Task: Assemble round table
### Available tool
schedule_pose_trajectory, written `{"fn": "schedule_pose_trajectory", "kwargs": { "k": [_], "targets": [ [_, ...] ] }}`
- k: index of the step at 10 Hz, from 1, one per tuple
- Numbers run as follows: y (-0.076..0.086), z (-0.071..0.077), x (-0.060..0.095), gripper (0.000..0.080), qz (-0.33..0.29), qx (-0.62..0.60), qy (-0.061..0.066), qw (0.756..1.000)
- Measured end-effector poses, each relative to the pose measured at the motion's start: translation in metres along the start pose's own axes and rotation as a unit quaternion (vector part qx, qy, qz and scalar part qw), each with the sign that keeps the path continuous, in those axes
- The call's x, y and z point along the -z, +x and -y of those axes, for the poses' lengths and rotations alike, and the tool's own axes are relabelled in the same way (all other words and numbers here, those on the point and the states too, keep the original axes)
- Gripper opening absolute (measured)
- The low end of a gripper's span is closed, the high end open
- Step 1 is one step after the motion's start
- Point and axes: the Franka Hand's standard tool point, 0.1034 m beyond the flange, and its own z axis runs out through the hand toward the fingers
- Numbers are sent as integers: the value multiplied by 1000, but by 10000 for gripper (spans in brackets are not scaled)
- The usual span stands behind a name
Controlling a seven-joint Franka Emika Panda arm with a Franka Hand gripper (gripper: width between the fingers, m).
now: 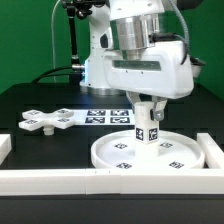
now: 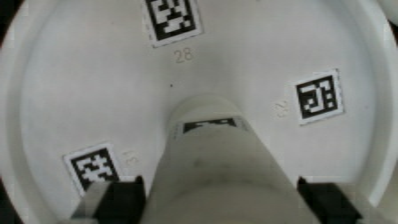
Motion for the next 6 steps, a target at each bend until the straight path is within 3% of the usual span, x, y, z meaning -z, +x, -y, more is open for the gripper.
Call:
{"fn": "schedule_pose_trajectory", "kwargs": {
  "k": [3, 6],
  "targets": [
    [1, 0, 0, 409, 20, -117, 12, 993],
    [-1, 1, -1, 409, 28, -231, 12, 972]
  ]
}}
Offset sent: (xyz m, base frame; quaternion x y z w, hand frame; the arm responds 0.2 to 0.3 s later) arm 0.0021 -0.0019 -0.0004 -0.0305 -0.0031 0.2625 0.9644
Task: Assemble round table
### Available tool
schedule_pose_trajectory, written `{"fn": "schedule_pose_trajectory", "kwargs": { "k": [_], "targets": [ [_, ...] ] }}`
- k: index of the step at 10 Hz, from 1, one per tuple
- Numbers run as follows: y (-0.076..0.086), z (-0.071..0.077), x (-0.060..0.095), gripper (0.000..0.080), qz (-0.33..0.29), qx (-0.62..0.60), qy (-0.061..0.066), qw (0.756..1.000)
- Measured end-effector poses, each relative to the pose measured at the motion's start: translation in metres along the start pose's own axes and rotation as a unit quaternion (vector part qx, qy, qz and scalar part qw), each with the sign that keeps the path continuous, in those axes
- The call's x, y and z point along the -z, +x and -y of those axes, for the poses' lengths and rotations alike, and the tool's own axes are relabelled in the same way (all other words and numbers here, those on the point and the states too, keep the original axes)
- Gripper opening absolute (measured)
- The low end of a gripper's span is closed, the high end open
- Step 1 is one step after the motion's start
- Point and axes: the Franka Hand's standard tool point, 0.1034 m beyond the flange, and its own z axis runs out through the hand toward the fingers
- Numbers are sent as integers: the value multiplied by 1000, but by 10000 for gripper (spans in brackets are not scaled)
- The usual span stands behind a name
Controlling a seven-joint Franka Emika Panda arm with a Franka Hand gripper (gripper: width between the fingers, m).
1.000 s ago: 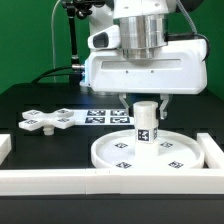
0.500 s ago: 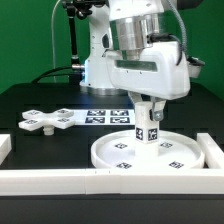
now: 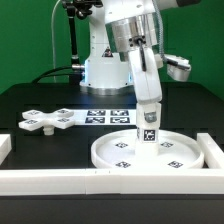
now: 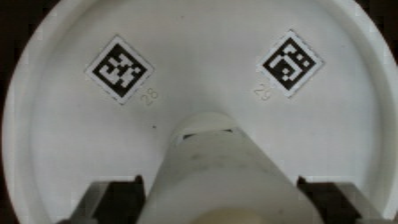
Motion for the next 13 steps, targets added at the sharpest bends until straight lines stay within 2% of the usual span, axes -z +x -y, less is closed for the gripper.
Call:
{"fn": "schedule_pose_trajectory", "kwargs": {
  "k": [1, 2, 3, 5, 10, 11, 13],
  "targets": [
    [-1, 0, 0, 409, 2, -11, 0, 1000],
    [-1, 0, 0, 562, 2, 1, 0, 1000],
    [-2, -1, 0, 625, 0, 28, -3, 1000],
    [-9, 1, 2, 644, -5, 114, -21, 993],
    [-10, 3, 2, 649, -3, 306, -21, 952],
    [-9, 3, 2, 649, -2, 359, -22, 933],
    [-3, 1, 1, 649, -10, 479, -30, 877]
  ]
}}
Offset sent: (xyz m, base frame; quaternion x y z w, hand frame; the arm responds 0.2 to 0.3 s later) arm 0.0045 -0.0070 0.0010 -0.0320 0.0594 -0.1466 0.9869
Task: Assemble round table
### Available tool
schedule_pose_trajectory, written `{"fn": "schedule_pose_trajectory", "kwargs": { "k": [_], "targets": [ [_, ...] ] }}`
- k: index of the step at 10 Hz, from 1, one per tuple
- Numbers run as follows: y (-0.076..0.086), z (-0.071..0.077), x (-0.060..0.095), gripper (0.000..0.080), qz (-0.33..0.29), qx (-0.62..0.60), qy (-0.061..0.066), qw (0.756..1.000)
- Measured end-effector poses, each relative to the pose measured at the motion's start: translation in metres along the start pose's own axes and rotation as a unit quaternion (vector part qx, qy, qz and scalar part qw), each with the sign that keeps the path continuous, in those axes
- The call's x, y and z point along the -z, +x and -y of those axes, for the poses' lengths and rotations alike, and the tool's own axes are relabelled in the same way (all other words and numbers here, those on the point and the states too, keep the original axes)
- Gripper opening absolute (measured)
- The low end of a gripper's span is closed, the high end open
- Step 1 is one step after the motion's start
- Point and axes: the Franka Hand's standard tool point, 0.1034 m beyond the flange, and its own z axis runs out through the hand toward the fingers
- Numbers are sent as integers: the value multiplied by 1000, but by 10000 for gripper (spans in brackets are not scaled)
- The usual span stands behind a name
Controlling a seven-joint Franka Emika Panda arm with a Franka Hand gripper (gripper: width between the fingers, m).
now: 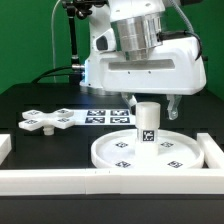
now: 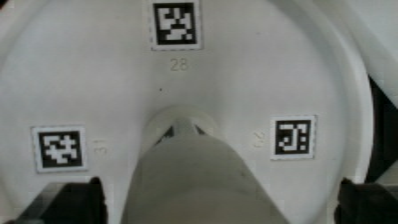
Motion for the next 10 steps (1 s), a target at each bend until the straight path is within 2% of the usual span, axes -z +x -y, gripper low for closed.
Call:
{"fn": "schedule_pose_trajectory", "kwargs": {
  "k": [2, 4, 8, 9, 10],
  "targets": [
    [1, 2, 1, 649, -4, 106, -4, 994],
    [-2, 7, 1, 649, -8, 203, -14, 979],
    [0, 4, 1, 649, -6, 328, -16, 944],
    [3, 3, 0, 649, -18, 413, -23, 910],
    [4, 2, 0, 649, -19, 461, -27, 887]
  ]
}}
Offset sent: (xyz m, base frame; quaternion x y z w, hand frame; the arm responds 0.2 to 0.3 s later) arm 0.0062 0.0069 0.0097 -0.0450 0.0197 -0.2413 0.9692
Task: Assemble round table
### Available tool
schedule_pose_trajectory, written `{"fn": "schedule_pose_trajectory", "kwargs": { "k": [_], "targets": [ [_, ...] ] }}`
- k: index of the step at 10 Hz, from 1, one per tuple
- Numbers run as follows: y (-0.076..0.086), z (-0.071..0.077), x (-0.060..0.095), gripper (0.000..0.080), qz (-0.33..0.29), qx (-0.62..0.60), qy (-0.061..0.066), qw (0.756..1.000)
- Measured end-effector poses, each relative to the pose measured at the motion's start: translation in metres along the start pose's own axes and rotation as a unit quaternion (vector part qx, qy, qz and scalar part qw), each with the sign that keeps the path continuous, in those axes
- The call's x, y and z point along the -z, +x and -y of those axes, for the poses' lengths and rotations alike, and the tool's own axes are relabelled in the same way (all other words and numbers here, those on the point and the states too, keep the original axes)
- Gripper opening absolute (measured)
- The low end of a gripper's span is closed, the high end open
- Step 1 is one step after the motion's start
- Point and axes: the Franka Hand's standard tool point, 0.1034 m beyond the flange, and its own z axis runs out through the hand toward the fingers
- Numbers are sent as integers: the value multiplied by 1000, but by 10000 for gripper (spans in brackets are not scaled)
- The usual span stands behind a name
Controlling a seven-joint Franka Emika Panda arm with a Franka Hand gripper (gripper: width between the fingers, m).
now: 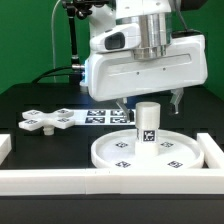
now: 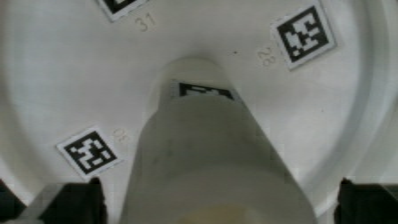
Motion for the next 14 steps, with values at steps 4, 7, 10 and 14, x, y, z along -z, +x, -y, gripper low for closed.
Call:
{"fn": "schedule_pose_trajectory", "kwargs": {
  "k": [4, 7, 10, 14],
  "targets": [
    [5, 4, 3, 649, 10, 188, -14, 982],
    [3, 0, 2, 649, 12, 264, -15, 964],
    [2, -3, 0, 649, 18, 398, -30, 917],
    [3, -3, 0, 649, 37, 539, -42, 840]
  ]
}}
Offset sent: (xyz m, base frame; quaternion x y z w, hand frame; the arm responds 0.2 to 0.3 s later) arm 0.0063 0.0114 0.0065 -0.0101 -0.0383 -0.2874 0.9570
